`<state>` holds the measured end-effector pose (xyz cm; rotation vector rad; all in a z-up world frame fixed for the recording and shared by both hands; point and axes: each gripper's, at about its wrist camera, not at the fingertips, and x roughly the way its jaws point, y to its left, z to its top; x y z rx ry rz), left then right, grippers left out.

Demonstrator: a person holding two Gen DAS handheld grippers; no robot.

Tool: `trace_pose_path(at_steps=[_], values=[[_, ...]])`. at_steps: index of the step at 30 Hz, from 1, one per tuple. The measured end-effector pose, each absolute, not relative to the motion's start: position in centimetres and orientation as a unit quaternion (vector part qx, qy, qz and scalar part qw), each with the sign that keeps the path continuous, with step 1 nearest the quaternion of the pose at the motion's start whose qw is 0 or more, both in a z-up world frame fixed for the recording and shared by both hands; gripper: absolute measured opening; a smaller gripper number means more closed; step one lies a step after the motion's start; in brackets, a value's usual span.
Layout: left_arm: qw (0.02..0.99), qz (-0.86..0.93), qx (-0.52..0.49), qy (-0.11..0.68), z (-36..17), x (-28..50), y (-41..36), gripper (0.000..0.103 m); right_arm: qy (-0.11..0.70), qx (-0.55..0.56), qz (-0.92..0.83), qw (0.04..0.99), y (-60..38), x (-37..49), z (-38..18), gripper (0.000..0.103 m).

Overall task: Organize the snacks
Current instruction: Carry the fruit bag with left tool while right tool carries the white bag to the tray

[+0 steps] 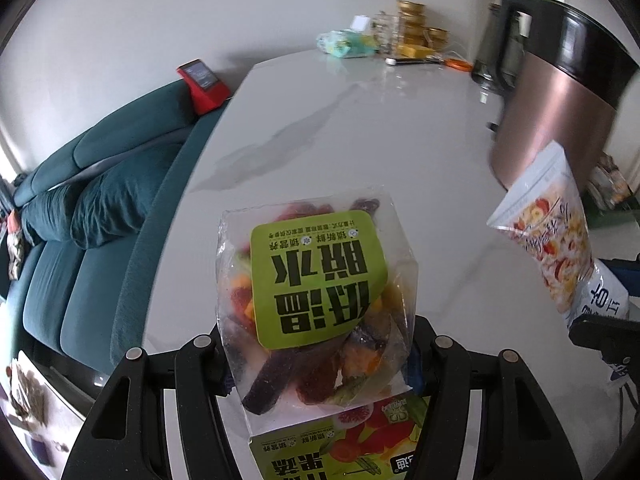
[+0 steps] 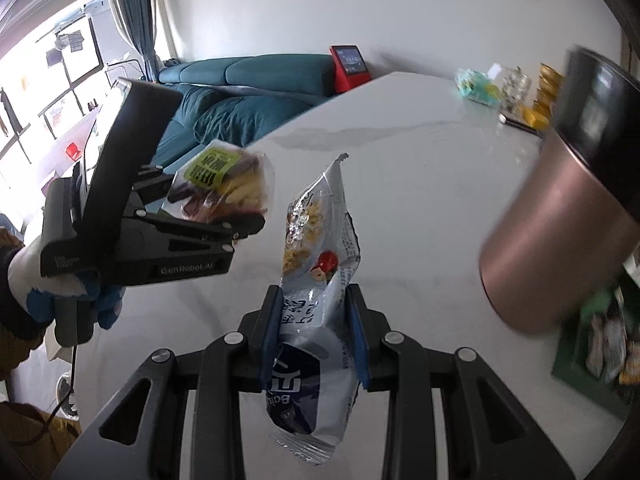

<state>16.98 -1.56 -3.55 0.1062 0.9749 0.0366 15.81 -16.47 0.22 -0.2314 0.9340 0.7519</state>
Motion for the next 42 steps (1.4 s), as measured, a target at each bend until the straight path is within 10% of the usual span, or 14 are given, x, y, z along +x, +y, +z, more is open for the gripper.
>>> trace_pose_path(at_steps=[42], values=[[0.897,-0.136,0.133,0.399,5.0,18.3,-37.0,0.056,0.394,-0.034,0.123,0.91,-57.5,14.8,6.6,0.0]])
